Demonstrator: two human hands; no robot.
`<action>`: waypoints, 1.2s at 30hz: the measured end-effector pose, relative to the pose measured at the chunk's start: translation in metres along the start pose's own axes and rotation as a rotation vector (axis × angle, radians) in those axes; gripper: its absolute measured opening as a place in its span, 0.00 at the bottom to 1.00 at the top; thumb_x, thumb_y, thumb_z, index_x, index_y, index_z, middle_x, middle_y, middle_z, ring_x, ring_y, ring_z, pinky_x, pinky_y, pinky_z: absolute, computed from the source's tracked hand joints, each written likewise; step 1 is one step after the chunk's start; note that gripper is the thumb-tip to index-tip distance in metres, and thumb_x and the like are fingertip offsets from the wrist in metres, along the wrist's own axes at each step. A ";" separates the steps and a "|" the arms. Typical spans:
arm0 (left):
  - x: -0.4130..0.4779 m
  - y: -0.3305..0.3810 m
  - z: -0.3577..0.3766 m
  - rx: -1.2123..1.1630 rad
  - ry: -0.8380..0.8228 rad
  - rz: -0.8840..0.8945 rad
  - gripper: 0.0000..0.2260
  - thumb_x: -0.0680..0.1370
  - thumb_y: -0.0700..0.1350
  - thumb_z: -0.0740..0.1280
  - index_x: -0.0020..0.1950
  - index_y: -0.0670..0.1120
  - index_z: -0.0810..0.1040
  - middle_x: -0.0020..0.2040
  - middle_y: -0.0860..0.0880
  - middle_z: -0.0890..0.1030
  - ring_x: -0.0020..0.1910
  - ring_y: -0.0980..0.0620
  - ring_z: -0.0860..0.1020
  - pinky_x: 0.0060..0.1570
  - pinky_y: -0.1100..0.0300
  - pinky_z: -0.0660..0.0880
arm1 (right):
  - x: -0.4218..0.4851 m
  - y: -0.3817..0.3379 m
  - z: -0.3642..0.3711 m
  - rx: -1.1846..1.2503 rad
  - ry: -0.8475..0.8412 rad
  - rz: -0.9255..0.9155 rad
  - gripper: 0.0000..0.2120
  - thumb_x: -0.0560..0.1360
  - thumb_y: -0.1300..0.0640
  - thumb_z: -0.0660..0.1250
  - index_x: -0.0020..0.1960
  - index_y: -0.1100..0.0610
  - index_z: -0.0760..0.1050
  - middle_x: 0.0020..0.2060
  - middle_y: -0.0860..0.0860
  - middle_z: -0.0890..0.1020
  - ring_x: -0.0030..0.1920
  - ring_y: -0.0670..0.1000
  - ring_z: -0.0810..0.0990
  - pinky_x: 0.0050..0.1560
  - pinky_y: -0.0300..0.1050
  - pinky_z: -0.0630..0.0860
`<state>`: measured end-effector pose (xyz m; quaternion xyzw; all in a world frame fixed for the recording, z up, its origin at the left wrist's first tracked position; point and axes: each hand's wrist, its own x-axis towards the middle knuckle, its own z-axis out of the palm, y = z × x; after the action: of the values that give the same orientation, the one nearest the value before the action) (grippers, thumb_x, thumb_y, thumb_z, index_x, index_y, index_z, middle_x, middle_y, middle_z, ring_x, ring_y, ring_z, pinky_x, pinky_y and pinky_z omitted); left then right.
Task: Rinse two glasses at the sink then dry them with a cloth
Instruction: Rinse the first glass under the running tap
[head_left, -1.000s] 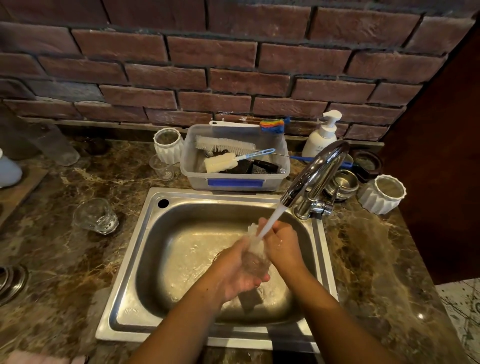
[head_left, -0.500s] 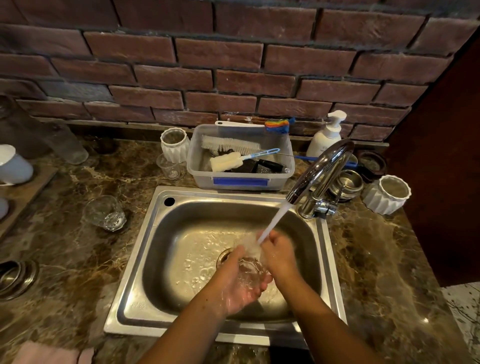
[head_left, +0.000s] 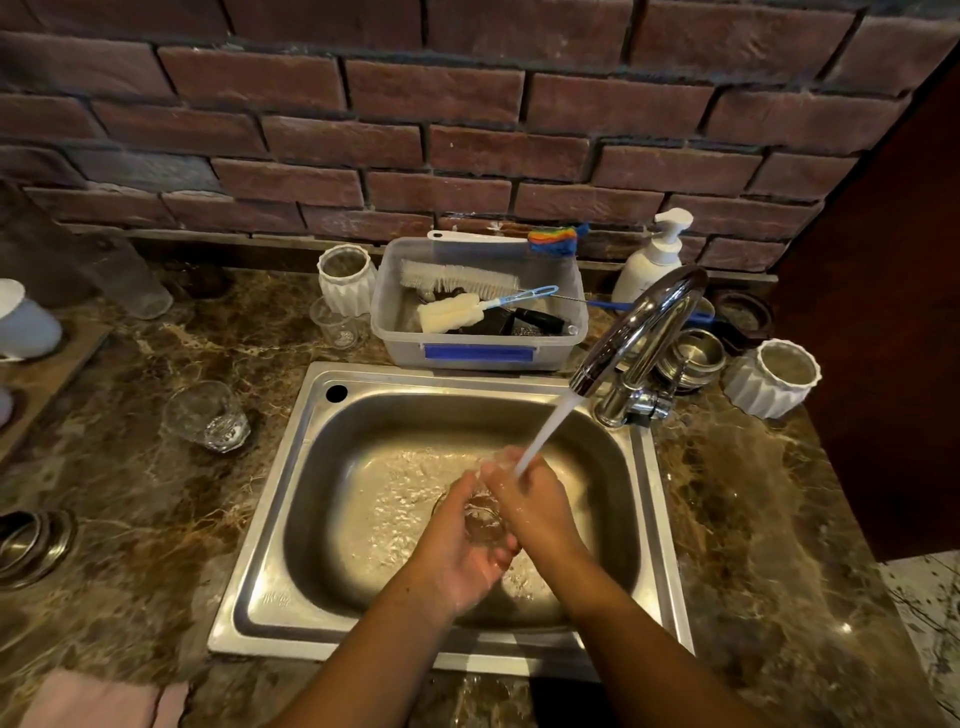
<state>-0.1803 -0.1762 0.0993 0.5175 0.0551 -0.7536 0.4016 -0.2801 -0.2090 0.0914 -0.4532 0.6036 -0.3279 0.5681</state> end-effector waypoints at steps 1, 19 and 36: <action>-0.001 -0.001 -0.002 0.008 0.004 -0.026 0.23 0.79 0.60 0.66 0.59 0.41 0.79 0.41 0.41 0.82 0.29 0.50 0.76 0.25 0.62 0.71 | 0.003 0.000 0.000 -0.022 0.040 0.003 0.09 0.78 0.47 0.68 0.52 0.51 0.77 0.44 0.50 0.84 0.44 0.49 0.84 0.41 0.42 0.80; 0.000 -0.002 0.003 0.014 -0.016 0.014 0.24 0.79 0.61 0.66 0.66 0.44 0.76 0.50 0.39 0.78 0.32 0.49 0.76 0.27 0.60 0.72 | 0.000 0.002 -0.008 -0.008 0.029 -0.046 0.07 0.80 0.48 0.66 0.52 0.51 0.77 0.44 0.55 0.82 0.42 0.50 0.81 0.40 0.40 0.79; -0.005 -0.001 0.006 -0.010 -0.027 0.053 0.24 0.80 0.61 0.64 0.63 0.42 0.79 0.42 0.41 0.83 0.35 0.48 0.78 0.33 0.58 0.72 | 0.001 -0.001 -0.004 0.035 0.126 -0.077 0.07 0.78 0.48 0.68 0.51 0.51 0.79 0.42 0.50 0.84 0.45 0.49 0.84 0.44 0.42 0.81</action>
<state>-0.1841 -0.1757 0.1062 0.5066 0.0397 -0.7492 0.4248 -0.2840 -0.2111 0.0921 -0.4445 0.6143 -0.3880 0.5240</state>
